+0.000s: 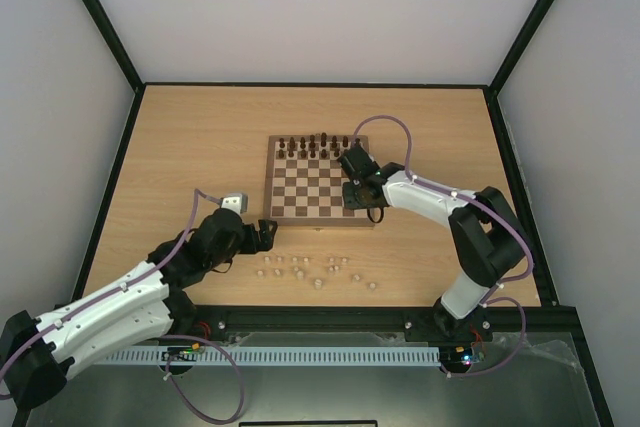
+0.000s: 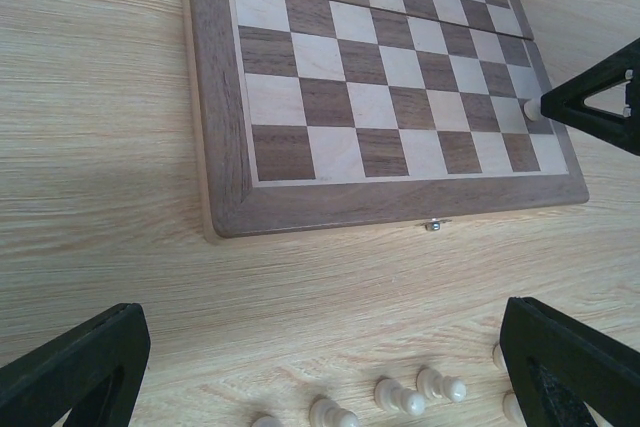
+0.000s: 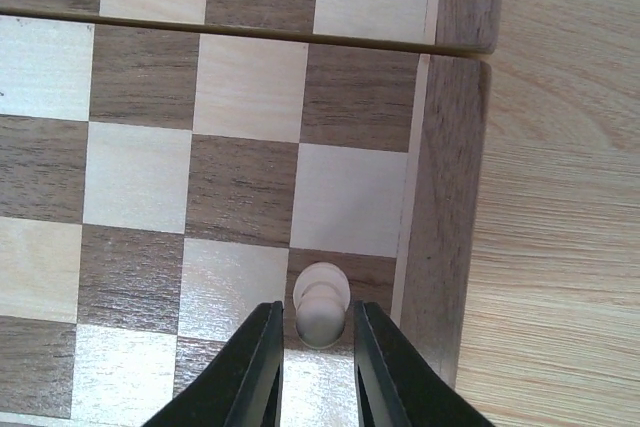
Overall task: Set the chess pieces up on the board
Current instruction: Place the chess piece on the chessboard, then pick up the chess piece at the center of the board.
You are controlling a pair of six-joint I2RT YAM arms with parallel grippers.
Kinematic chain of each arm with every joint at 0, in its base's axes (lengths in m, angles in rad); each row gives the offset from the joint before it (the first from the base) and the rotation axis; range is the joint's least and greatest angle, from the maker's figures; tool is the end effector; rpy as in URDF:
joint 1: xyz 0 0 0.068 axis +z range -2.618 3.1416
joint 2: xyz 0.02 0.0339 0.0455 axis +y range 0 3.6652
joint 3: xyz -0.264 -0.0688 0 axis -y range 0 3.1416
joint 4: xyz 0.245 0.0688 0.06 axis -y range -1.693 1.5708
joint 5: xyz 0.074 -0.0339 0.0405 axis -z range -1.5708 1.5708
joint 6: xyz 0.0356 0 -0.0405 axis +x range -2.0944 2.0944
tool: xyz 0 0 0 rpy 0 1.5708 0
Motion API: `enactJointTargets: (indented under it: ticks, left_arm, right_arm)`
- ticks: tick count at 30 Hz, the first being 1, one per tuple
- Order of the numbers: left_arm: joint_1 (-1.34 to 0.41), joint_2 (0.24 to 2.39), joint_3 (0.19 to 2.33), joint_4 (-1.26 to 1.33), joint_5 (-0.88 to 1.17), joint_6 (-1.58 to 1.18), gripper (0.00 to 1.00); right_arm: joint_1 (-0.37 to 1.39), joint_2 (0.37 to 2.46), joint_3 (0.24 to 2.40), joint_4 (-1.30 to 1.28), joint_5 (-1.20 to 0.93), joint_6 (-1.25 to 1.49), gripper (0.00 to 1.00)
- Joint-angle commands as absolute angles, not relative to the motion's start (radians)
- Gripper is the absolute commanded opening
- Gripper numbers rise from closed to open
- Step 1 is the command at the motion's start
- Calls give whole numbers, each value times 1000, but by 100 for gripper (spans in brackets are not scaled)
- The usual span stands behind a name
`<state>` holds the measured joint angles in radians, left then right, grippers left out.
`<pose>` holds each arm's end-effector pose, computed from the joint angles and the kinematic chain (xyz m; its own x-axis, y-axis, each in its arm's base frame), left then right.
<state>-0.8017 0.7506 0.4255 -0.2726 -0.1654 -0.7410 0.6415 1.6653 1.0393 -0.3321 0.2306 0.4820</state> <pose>0.1214 -0.1170 0.2108 -0.7033 -0.2307 -0.6724 0.1889 0.8512 -0.4896 0.2782 0.1976 0.1925 -0.8020 -0.0357 -0.5962 -0.1190 0.9878 0.1009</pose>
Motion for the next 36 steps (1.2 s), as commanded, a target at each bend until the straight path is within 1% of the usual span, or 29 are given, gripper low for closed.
enactJointTargets:
  ticks: [1,6,8,12,18,30,36]
  left_arm:
    - [-797,755,431,-271,-171,-756,99]
    - [-796,782,439,-277,-184,-760,99]
    - [-795,805,445,-289,-170,-761,99]
    - [-796,842,428,-292,-132,-772,99]
    - [-800,837,407,-296,-99,-785,99]
    - [-800,862,437,-270,-88,-744,99]
    - [-799,883,441,-245,-69,-725,99]
  right_arm:
    - [637,1633,1065,-404,249,464,20]
    - [638,1550,1052,-427,247,462,30]
    - [645,1493,1031,-436,233,463,32]
    - [691,1387,982,-447,190,477,33]
    - [820,1302,857,-485,163,557,33]
    - [1090,1106,672,-653,281,919,33]
    - [1216,1085,624,-712,297,1079,33]
